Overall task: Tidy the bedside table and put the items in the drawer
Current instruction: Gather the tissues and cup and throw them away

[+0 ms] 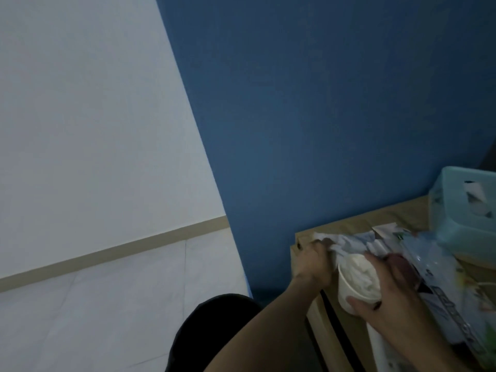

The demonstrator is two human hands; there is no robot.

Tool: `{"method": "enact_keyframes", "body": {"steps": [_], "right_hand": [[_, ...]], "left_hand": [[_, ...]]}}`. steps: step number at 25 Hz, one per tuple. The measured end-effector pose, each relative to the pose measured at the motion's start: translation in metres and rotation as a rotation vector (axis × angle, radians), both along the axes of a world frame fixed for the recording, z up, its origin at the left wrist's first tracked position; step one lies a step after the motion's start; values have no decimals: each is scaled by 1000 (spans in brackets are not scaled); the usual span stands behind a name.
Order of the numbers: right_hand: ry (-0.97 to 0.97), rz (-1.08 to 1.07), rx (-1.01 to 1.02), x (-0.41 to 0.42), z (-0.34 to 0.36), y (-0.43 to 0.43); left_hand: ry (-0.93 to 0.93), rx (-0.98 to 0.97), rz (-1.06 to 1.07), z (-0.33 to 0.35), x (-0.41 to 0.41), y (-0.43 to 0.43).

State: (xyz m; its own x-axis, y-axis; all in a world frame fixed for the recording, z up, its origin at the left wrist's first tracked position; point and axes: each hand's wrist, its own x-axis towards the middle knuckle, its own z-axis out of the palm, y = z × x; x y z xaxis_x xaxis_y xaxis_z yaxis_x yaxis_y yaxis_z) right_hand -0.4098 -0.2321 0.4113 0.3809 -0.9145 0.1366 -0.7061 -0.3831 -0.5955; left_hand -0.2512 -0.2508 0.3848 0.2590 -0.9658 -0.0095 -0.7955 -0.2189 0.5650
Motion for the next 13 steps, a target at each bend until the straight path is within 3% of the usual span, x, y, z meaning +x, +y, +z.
{"method": "enact_keyframes", "body": {"steps": [9,13], "right_hand": [[-98,118,-103,53,35,16],[9,284,3,111,10,64]], "left_hand": [[336,-236,291,46,51,86],[457,55,522,15,108,180]]}}
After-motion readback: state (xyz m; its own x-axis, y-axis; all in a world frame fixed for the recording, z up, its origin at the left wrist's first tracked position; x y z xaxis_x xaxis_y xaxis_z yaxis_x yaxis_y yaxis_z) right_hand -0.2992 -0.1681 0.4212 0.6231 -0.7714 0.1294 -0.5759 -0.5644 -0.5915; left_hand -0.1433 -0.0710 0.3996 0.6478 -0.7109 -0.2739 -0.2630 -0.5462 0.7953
